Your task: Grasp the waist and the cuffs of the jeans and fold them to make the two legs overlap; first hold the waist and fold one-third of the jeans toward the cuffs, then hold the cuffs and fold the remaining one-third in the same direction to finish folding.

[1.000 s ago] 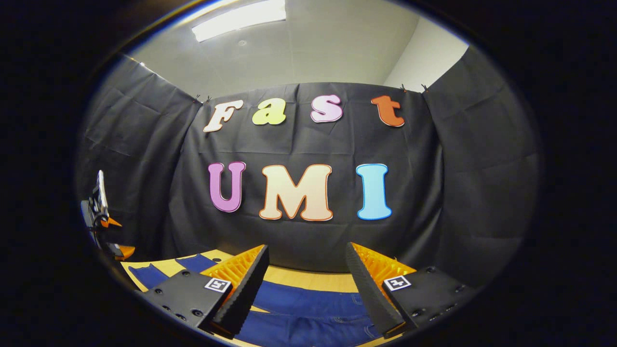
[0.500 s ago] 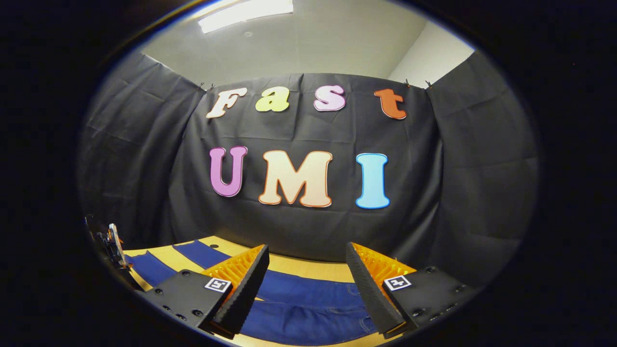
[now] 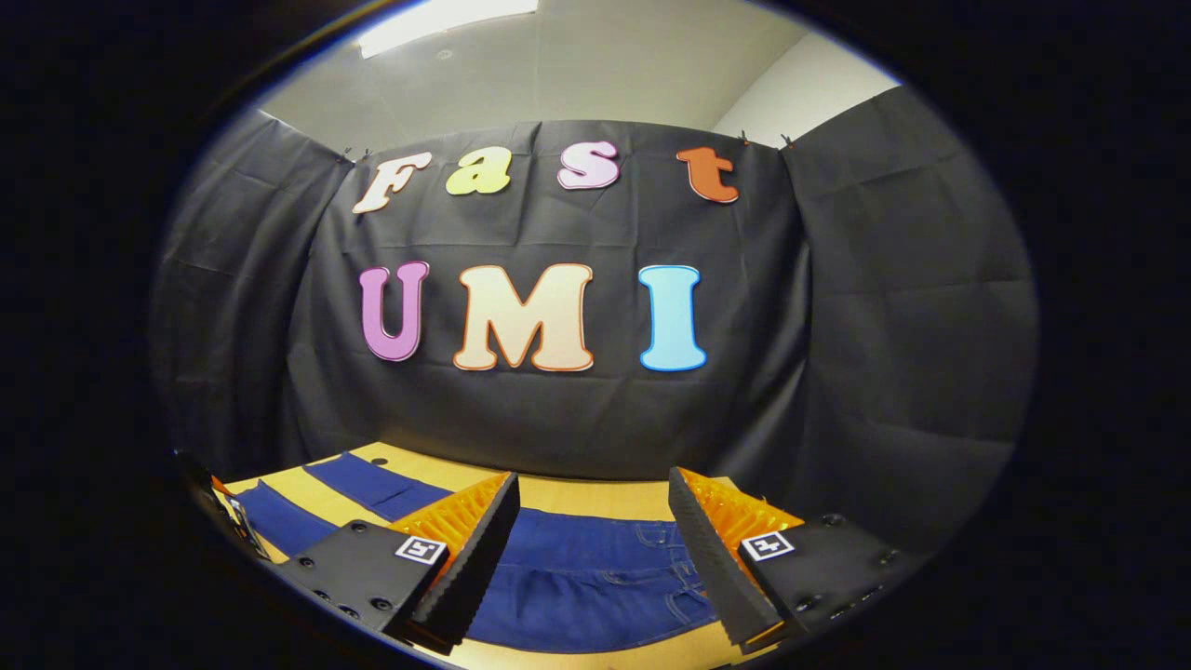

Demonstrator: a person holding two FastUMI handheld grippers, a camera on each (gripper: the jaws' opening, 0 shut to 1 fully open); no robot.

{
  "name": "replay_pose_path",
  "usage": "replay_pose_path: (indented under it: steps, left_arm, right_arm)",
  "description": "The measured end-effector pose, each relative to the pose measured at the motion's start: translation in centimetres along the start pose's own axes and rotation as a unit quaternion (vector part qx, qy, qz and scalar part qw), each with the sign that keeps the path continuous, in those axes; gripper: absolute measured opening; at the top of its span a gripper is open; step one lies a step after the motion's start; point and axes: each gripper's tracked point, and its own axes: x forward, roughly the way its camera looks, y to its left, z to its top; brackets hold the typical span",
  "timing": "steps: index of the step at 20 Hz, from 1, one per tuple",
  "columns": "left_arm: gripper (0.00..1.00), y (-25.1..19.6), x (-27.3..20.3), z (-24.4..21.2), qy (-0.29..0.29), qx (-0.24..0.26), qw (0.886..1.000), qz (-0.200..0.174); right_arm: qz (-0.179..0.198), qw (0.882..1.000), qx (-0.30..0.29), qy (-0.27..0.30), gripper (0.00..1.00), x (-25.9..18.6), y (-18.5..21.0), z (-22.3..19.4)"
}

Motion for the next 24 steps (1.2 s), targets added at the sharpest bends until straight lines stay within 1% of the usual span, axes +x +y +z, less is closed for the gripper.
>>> replay_pose_path:
  steps: [2, 3, 5, 6, 7, 8, 9, 10, 12, 13, 15, 16, 17, 18, 19, 20, 21, 23, 24]
  left_arm:
    - [0.96, 0.3, 0.7, 0.3, 0.000, 0.028, 1.000, 0.004]
    - [0.92, 0.3, 1.0, 0.2, 0.002, 0.030, 1.000, 0.000]
    - [0.91, 0.5, 1.6, 0.3, 0.000, 0.028, 1.000, -0.006]
    - [0.91, 0.8, 2.0, 0.5, -0.002, 0.035, 0.999, -0.006]
    - [0.88, 1.1, 2.3, 0.6, -0.003, 0.045, 0.999, -0.008]
    - [0.89, 1.5, 2.7, 0.7, -0.003, 0.053, 0.999, -0.009]
    - [0.89, 1.8, 3.1, 0.8, -0.003, 0.056, 0.998, -0.010]
    - [0.87, 2.1, 3.6, 0.8, -0.002, 0.054, 0.998, -0.012]
    - [0.86, 1.5, 4.3, 1.0, -0.002, 0.043, 0.998, -0.034]
    - [0.67, 0.9, 4.5, 0.8, 0.006, 0.041, 0.998, -0.042]
    - [0.30, 0.5, 4.7, 0.8, 0.009, 0.065, 0.997, -0.038]
    - [0.25, 0.2, 4.7, 0.8, 0.013, 0.066, 0.997, -0.040]
    - [0.14, 0.1, 4.6, 0.7, 0.012, 0.061, 0.997, -0.039]
    - [0.11, 0.1, 4.9, 0.6, 0.015, 0.054, 0.998, -0.041]
    - [0.09, -0.1, 4.6, 0.6, 0.014, 0.048, 0.998, -0.043]
    - [0.04, -0.1, 4.8, 0.6, 0.015, 0.047, 0.998, -0.043]
    - [0.01, 0.0, 4.6, 0.6, 0.019, 0.049, 0.998, -0.044]
    - [0.00, 0.0, 4.7, 0.6, 0.023, 0.042, 0.998, -0.045]
    - [0.00, -0.1, 4.6, 0.7, 0.022, 0.037, 0.998, -0.045]
  right_arm:
    - [-0.013, 1.000, -0.008, 0.002, 0.99, -0.1, -1.1, -0.2]
    - [-0.018, 1.000, -0.010, 0.002, 0.99, -0.2, -1.6, -0.3]
    - [-0.028, 0.999, -0.012, 0.007, 0.99, 0.0, -2.4, -0.8]
    - [-0.033, 0.999, -0.014, 0.010, 0.99, 0.0, -2.7, -1.1]
    - [-0.037, 0.999, -0.015, 0.013, 0.99, 0.2, -3.0, -1.4]
    - [-0.039, 0.999, -0.016, 0.016, 1.00, 0.3, -3.3, -1.8]
    - [-0.041, 0.999, -0.017, 0.021, 0.99, 0.5, -3.4, -2.1]
    - [-0.041, 0.999, -0.018, 0.025, 1.00, 0.6, -3.4, -2.7]
    - [-0.040, 0.998, -0.028, 0.035, 0.99, 1.0, -3.6, -3.6]
    - [-0.038, 0.998, -0.037, 0.040, 0.99, 1.3, -3.6, -4.0]
    - [-0.031, 0.996, -0.064, 0.052, 0.99, 1.6, -3.6, -4.9]
    - [-0.026, 0.995, -0.080, 0.057, 0.99, 1.6, -3.7, -5.3]
    - [-0.020, 0.993, -0.097, 0.062, 0.99, 1.8, -3.7, -5.8]
    - [-0.011, 0.991, -0.116, 0.069, 0.99, 1.8, -3.7, -6.4]
    - [-0.001, 0.987, -0.142, 0.076, 0.99, 1.8, -3.7, -7.2]
    - [0.007, 0.980, -0.180, 0.082, 0.99, 1.6, -3.8, -8.0]
    - [0.017, 0.971, -0.224, 0.084, 0.99, 1.4, -4.1, -8.9]
    - [0.056, 0.944, -0.309, 0.098, 1.00, 0.3, -3.8, -11.8]
    - [0.080, 0.927, -0.350, 0.107, 1.00, -0.4, -3.3, -13.8]
